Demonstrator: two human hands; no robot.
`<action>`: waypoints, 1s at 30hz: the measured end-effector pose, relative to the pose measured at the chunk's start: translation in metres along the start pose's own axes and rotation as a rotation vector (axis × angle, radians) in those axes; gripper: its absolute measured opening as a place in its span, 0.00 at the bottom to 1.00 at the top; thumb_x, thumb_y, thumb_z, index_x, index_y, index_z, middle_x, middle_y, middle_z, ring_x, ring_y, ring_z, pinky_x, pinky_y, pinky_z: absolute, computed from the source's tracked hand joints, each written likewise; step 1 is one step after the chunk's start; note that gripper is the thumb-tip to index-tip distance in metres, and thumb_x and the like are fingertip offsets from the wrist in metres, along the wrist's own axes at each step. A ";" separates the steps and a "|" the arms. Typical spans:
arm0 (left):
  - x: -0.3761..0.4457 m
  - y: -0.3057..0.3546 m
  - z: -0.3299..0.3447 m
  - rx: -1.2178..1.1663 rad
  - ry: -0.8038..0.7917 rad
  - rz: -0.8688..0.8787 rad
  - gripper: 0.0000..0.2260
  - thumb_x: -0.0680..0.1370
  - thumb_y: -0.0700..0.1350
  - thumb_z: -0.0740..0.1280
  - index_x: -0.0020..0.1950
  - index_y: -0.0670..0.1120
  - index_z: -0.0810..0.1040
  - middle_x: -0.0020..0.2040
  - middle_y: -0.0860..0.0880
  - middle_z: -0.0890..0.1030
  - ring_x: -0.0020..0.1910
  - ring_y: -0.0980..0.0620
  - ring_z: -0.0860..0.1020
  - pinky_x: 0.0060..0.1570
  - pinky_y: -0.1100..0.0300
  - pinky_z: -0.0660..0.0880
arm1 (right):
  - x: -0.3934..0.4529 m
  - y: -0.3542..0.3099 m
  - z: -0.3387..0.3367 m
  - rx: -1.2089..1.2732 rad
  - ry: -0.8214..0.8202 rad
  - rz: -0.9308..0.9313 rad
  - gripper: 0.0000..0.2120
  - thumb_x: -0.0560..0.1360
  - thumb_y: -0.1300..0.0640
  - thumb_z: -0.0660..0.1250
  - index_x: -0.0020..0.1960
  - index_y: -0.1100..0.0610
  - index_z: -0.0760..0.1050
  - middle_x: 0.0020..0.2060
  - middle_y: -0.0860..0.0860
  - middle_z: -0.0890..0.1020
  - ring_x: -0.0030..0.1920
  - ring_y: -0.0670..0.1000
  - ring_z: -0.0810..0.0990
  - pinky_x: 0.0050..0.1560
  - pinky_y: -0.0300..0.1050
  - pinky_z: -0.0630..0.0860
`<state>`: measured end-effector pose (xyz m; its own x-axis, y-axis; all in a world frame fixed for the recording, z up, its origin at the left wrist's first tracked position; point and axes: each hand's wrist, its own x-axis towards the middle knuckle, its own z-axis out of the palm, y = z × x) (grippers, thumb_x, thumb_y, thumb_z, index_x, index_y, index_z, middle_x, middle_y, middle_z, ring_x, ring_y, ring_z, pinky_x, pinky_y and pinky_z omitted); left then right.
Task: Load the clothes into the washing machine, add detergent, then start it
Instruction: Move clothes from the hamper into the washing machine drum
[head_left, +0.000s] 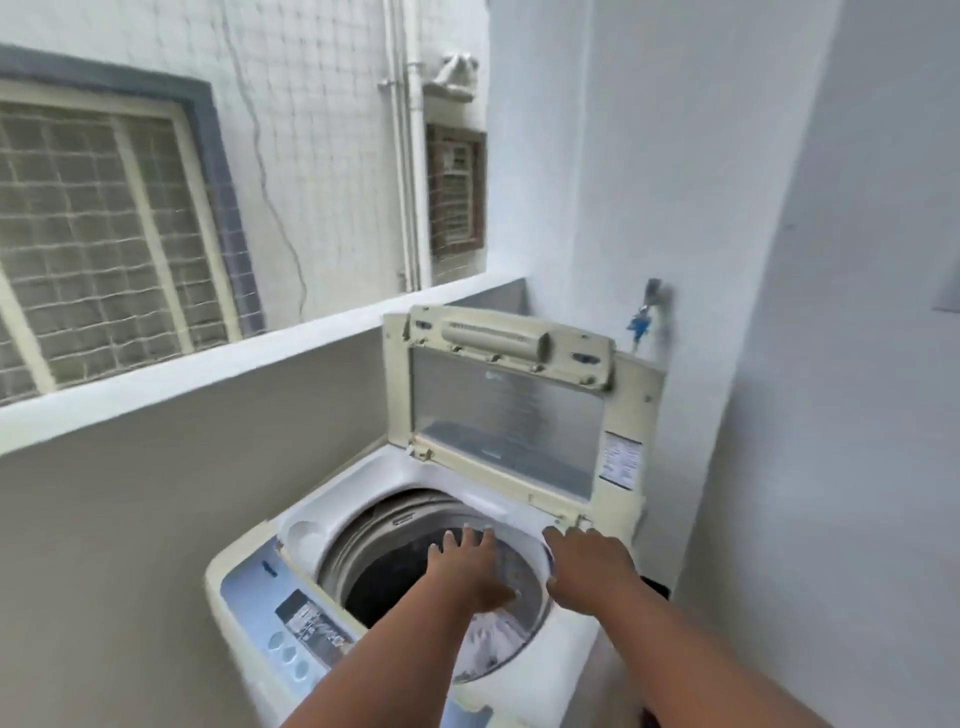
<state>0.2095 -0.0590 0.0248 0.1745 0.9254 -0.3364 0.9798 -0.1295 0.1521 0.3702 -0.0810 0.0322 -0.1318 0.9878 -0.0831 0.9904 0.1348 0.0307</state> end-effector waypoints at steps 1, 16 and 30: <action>-0.006 0.017 0.000 0.004 0.010 0.018 0.43 0.75 0.63 0.63 0.79 0.49 0.41 0.79 0.44 0.43 0.78 0.39 0.45 0.75 0.41 0.46 | -0.013 0.015 -0.005 0.005 0.013 0.029 0.23 0.76 0.48 0.59 0.69 0.53 0.63 0.63 0.56 0.74 0.62 0.59 0.73 0.58 0.51 0.69; -0.032 0.300 0.112 0.091 -0.106 0.265 0.45 0.74 0.65 0.63 0.79 0.48 0.41 0.79 0.44 0.45 0.78 0.41 0.48 0.76 0.46 0.49 | -0.182 0.273 0.054 0.172 -0.102 0.311 0.28 0.74 0.47 0.62 0.72 0.52 0.60 0.64 0.56 0.73 0.62 0.59 0.73 0.56 0.52 0.71; 0.096 0.314 0.256 0.176 -0.459 0.227 0.45 0.73 0.63 0.64 0.79 0.48 0.42 0.79 0.41 0.47 0.77 0.38 0.49 0.74 0.44 0.50 | -0.143 0.331 0.230 0.276 -0.535 0.334 0.33 0.76 0.47 0.61 0.76 0.52 0.53 0.67 0.56 0.71 0.63 0.60 0.72 0.54 0.51 0.72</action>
<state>0.5592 -0.1023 -0.1979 0.3696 0.6217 -0.6906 0.9071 -0.4024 0.1232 0.7265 -0.1961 -0.1750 0.1506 0.7891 -0.5955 0.9581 -0.2650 -0.1089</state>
